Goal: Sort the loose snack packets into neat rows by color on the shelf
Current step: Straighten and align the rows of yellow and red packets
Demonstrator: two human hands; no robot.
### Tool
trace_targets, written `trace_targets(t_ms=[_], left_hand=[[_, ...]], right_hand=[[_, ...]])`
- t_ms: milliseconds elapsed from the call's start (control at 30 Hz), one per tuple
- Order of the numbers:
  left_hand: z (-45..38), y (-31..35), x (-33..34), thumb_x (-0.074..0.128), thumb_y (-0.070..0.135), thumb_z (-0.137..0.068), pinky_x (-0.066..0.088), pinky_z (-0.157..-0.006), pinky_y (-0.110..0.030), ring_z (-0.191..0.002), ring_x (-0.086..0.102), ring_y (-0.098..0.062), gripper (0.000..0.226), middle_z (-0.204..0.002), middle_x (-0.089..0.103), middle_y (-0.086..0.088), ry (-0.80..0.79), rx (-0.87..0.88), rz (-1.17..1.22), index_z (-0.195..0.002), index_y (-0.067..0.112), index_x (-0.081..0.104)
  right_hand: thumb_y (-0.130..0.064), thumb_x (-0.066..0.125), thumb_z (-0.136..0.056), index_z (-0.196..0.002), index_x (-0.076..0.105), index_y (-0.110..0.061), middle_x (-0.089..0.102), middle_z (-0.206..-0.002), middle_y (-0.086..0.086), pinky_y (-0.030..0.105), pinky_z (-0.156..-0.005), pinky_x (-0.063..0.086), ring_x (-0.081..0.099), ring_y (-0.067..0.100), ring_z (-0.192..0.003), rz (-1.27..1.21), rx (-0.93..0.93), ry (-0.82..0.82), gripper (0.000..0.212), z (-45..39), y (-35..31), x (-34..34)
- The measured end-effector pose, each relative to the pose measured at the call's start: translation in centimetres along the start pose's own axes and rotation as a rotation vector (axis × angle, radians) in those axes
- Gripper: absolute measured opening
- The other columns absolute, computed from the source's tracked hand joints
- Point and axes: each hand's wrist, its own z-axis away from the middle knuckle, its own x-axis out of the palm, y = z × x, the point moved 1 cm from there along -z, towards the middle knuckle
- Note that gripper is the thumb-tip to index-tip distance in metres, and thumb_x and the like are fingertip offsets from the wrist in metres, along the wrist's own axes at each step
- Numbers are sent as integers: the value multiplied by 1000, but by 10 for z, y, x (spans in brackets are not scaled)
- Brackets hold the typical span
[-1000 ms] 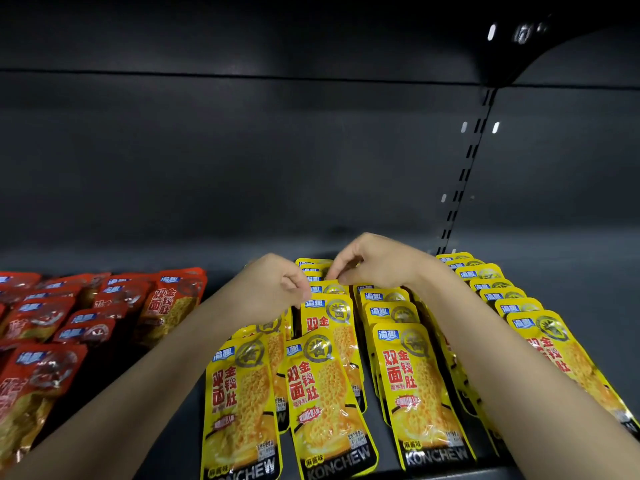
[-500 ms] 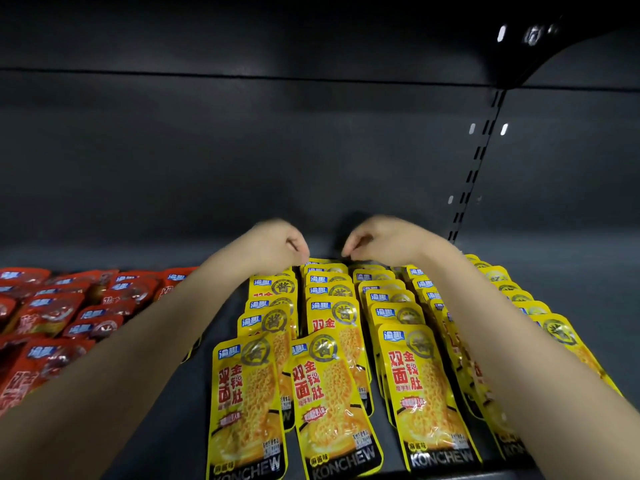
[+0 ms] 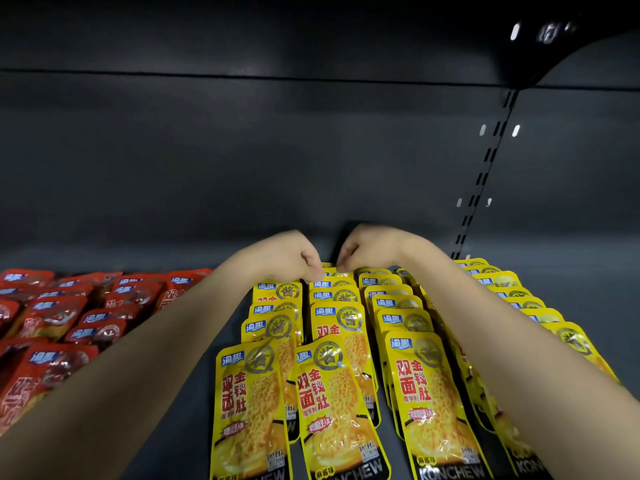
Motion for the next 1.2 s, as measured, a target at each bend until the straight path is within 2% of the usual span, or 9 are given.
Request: trace_targets(t_ms=[133,267,533,667,800,867,967,1100,1200], left_hand=[[2,-1,2,69,21,-85,40,-48,-8,-64,59,-1,9,-80,70,5,51,-37,37,-89,14,75],[2,-2,3,71,24,-83,33,-39,-7,-49,52,2,13,-87,73,1,98,-72,51,-90,14,75],[3,-3,8,71,23,-83,54,-85,-33,-91,67,-18,16,-92,73,-5,126,-136,79,-93,11,76],[4,-1,8,70,22,-84,54,-83,-31,-90,67,-17,16,-92,73,-4,123,-151,64,-95,11,76],[10,5,4,70,23,-84,45,-56,-19,-62,58,-5,15,-75,68,3,135,-122,33,-92,11,75],[14,8,-2,70,25,-84,48,-64,-20,-74,62,-7,16,-86,70,3,147,-96,17,-94,14,74],[24,12,-14,71,26,-83,51,-80,-27,-88,65,-11,12,-95,71,4,173,-74,-31,-94,19,71],[48,12,-28,70,26,-83,50,-78,-25,-78,64,-6,2,-83,70,10,129,-20,-73,-82,26,69],[66,9,-29,72,27,-82,51,-79,-27,-77,65,-4,6,-79,71,10,118,-19,-48,-77,29,69]], right_hand=[[-21,66,-86,-102,73,-14,63,-88,-5,20,-71,45,55,8,-83,-12,-14,17,19,-1,-1,1],[-20,65,-87,-103,72,-13,62,-88,-5,14,-65,40,54,8,-83,-18,-13,23,19,-1,-2,1],[-20,64,-87,-104,72,-14,64,-89,-3,15,-65,43,55,10,-84,-59,10,42,19,0,1,4],[-20,65,-86,-101,73,-15,64,-88,-3,22,-68,45,58,13,-84,-79,31,56,17,0,1,5],[-24,65,-86,-102,73,-16,68,-98,-1,23,-72,47,59,14,-89,-35,50,81,19,2,1,3],[-27,64,-86,-101,72,-19,69,-105,0,27,-81,49,60,17,-95,41,55,162,20,7,-2,-1],[-27,63,-85,-92,72,-22,69,-94,-4,25,-77,48,60,12,-89,36,2,218,13,29,-13,-8],[-28,67,-83,-86,74,-24,60,-71,-20,16,-69,42,54,-4,-72,-20,-113,134,9,66,-31,-1],[-32,70,-80,-85,74,-24,59,-64,-17,15,-63,40,53,-6,-64,-1,-155,63,10,78,-42,15]])
